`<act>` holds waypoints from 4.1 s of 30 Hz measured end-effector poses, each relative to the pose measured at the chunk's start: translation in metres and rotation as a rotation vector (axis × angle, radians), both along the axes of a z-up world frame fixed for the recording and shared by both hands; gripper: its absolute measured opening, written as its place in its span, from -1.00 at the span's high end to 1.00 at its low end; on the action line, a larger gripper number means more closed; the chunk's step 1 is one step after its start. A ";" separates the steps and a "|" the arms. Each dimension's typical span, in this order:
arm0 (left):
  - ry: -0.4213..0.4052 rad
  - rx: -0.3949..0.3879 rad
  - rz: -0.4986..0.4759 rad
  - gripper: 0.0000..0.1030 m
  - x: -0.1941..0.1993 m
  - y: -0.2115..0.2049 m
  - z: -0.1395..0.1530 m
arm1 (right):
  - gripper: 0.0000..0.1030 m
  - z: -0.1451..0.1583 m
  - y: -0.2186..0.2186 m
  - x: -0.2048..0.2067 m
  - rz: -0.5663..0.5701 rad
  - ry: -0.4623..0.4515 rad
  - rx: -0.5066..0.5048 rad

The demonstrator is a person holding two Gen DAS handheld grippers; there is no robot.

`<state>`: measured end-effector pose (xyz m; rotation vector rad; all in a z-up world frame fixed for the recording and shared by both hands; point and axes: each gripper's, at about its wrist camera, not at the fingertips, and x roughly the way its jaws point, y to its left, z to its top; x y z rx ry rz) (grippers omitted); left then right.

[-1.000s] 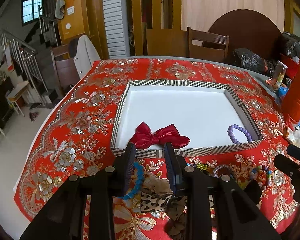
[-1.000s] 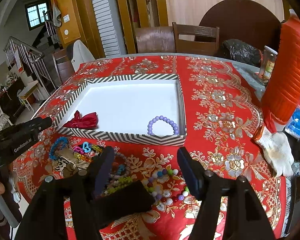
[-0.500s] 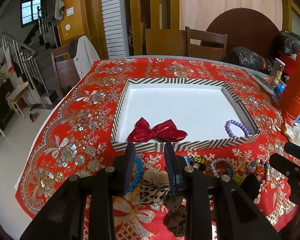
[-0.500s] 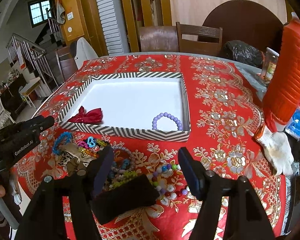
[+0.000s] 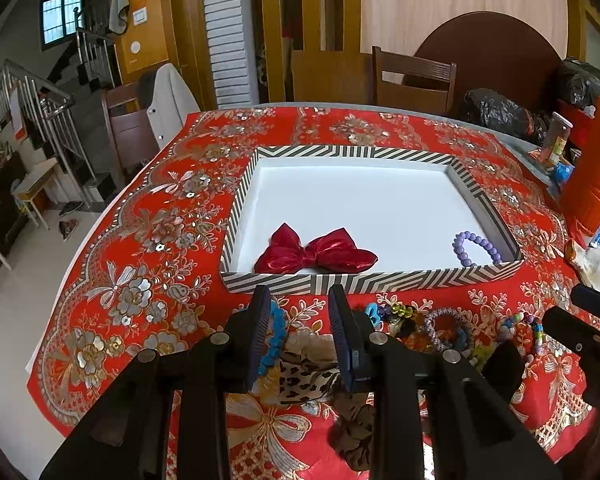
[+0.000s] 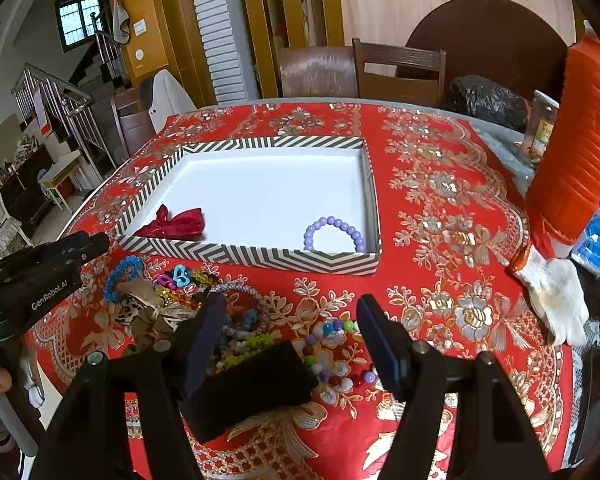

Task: Organize jewelry
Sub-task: 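Grasp the blue bead bracelet with the left tool while the right tool grasps the black velvet bow, then release the blue bracelet into the tray with the left tool while the right tool drops the black bow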

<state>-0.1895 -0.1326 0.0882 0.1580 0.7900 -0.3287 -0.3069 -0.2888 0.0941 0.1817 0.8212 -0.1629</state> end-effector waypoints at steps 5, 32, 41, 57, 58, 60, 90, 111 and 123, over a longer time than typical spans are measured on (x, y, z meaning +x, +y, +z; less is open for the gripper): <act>0.003 -0.003 0.001 0.52 0.001 0.001 0.000 | -0.38 0.000 0.000 0.000 0.002 0.004 0.002; 0.298 -0.110 0.037 0.49 0.052 0.066 -0.056 | -0.38 -0.055 -0.007 -0.022 0.095 0.179 0.259; 0.309 -0.070 0.042 0.50 0.062 0.056 -0.071 | -0.38 -0.071 0.003 0.003 0.062 0.222 0.283; 0.274 -0.177 -0.054 0.92 0.049 0.065 -0.031 | 0.78 -0.025 0.004 -0.020 0.154 0.034 0.191; 0.267 -0.181 -0.058 0.92 0.047 0.066 -0.025 | 0.78 -0.019 0.002 -0.022 0.154 0.019 0.193; 0.242 -0.188 -0.070 0.92 0.045 0.066 -0.012 | 0.78 -0.009 0.000 -0.022 0.157 -0.003 0.181; 0.232 -0.167 -0.038 0.92 0.171 -0.024 -0.008 | 0.78 -0.016 -0.051 0.162 0.130 0.056 0.145; 0.200 -0.096 0.034 0.51 0.162 -0.006 -0.035 | 0.14 -0.051 -0.077 0.173 0.029 0.105 0.184; 0.060 -0.060 0.003 0.51 0.107 -0.009 0.003 | -0.10 -0.008 -0.051 0.109 0.044 0.005 0.154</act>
